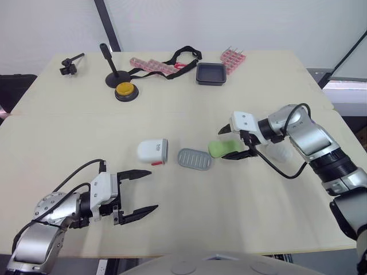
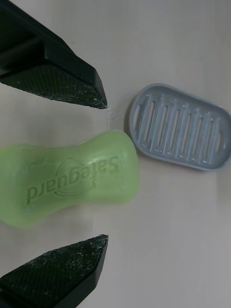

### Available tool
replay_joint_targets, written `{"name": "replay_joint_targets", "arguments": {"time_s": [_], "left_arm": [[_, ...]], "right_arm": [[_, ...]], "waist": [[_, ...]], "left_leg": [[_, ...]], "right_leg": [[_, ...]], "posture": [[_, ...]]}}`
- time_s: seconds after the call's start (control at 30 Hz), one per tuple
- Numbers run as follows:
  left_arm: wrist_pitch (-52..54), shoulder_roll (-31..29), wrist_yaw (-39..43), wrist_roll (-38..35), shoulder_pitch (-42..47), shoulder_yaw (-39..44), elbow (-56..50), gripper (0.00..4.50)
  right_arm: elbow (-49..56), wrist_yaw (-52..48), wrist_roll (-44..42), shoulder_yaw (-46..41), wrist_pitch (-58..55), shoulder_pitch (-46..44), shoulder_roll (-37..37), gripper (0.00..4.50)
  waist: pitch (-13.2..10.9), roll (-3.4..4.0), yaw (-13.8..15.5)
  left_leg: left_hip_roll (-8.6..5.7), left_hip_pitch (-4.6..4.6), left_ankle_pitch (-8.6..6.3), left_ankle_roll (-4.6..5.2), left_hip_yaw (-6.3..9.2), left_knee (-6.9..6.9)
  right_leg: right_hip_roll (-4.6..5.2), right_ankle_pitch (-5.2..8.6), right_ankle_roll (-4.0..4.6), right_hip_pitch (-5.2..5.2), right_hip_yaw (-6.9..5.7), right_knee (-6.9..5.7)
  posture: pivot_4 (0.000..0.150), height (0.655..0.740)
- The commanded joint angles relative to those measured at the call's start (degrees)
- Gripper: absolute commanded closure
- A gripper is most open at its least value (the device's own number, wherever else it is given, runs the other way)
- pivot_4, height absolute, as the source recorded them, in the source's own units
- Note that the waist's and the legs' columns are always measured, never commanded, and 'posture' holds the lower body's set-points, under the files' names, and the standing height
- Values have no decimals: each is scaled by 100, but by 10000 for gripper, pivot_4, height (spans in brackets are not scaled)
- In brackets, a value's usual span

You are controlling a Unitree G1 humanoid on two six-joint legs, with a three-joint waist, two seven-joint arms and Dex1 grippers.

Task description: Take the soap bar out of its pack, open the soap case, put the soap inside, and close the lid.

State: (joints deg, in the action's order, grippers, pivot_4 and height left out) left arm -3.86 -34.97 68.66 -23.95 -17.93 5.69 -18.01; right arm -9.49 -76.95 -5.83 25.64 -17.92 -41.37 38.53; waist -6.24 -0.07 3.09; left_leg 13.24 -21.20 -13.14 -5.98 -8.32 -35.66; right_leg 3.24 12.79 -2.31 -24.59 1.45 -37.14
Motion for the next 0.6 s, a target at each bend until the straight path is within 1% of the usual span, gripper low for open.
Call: {"name": "replay_joint_targets", "arguments": {"time_s": [0.03,0.57,0.6], "left_arm": [[-161,-4,-36,3,43,-76,-44,37],[-35,-25,-300,-74,43,-305,-236,37],[-37,-19,-311,-62,47,-320,-231,9]], "right_arm": [[-170,-145,164,39,100,-210,-70,0],[-1194,-228,643,64,888,-440,-607,0],[-1263,-227,682,75,946,-456,-634,2594]], "waist": [[0,0,-7],[0,0,-3],[0,0,-10]], "left_leg": [[2,-1,0,0,0,-2],[13,-4,1,-1,-4,-18],[13,-5,1,-1,-4,-19]], "right_leg": [[1,0,0,0,1,-3],[-7,0,2,-6,3,-22],[-7,0,2,-6,3,-23]], "posture": [[1500,7291],[1500,7291],[1500,7291]]}}
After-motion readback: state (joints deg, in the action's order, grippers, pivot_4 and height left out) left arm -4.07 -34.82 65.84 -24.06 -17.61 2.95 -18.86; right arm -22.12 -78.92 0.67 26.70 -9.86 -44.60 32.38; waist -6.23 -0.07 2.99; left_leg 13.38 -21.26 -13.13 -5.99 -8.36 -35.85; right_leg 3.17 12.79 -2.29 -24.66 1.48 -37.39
